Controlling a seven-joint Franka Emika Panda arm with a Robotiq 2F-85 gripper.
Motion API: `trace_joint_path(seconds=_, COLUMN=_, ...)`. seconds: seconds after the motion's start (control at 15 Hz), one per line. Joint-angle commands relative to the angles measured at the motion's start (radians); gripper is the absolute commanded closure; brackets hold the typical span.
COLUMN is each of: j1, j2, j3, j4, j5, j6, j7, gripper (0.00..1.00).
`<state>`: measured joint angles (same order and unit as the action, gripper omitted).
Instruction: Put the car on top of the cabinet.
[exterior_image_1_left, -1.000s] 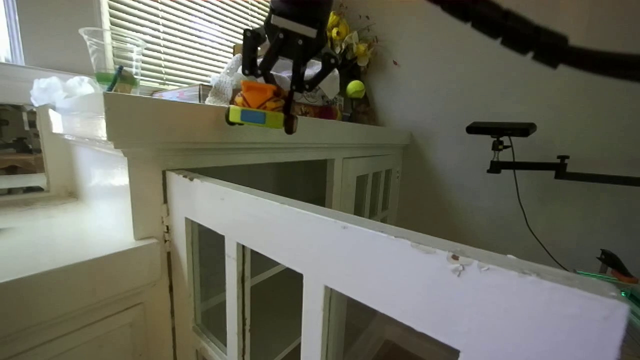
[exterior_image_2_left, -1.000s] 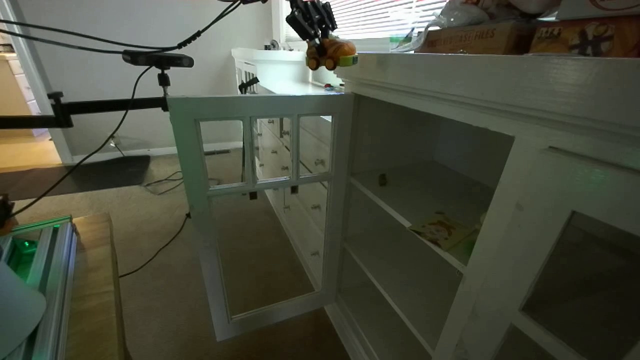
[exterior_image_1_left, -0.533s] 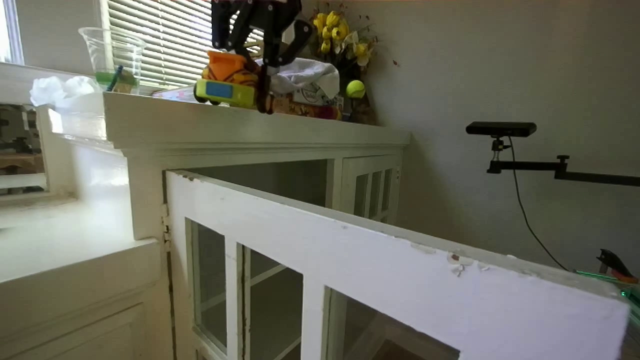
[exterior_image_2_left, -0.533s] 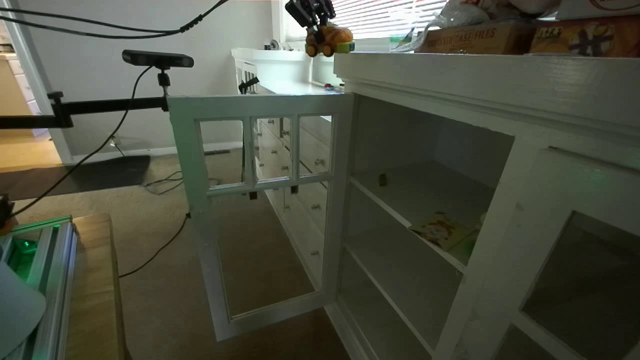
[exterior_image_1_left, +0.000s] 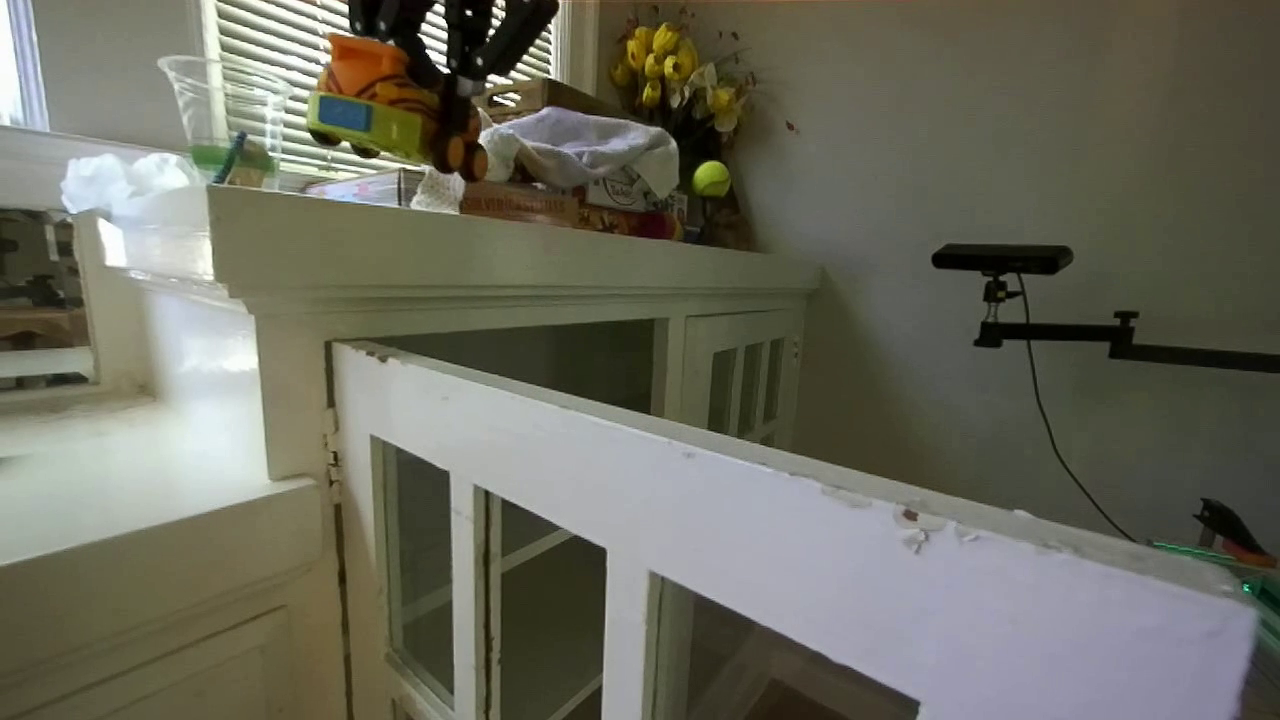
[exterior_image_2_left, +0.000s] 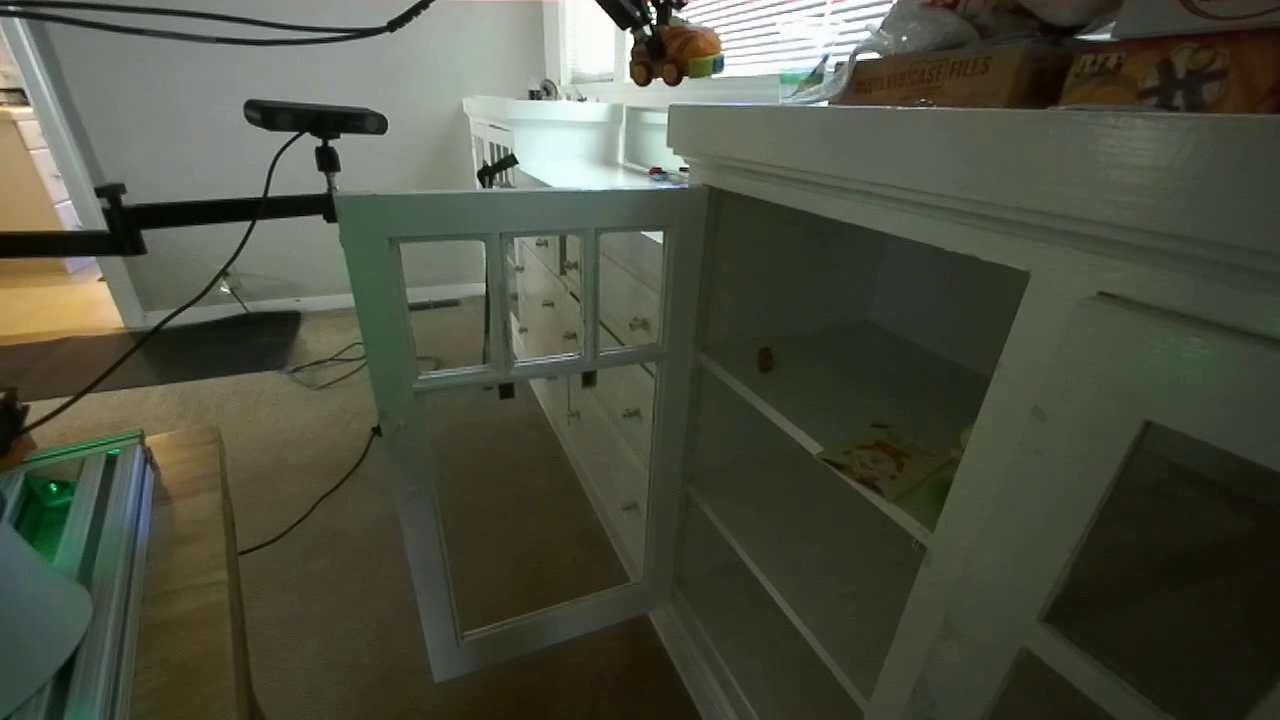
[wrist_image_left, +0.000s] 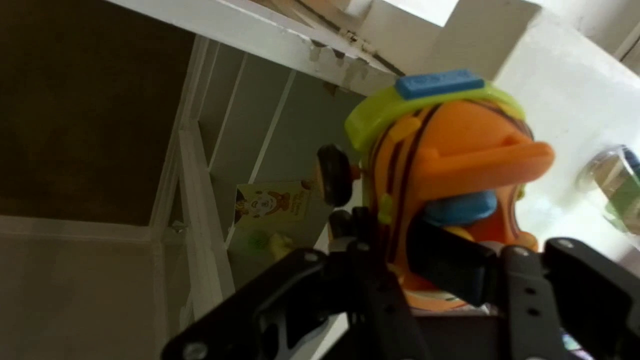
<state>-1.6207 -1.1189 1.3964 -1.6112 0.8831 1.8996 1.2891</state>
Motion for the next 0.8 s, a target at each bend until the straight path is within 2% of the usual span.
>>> trace_joint_path(seconds=0.0, j1=-0.108, j2=0.048, j3=0.038, j4=0.152, j5=-0.030, j6=-0.042, j7=0.087, gripper=0.95)
trace_joint_path(seconds=0.33, j1=-0.267, j2=0.050, j3=0.110, j4=0.301, j5=-0.012, j6=-0.065, j7=0.143, gripper=0.95)
trace_joint_path(seconds=0.73, j1=-0.427, j2=0.044, j3=0.203, j4=0.452, j5=0.012, j6=-0.093, j7=0.133, gripper=0.95)
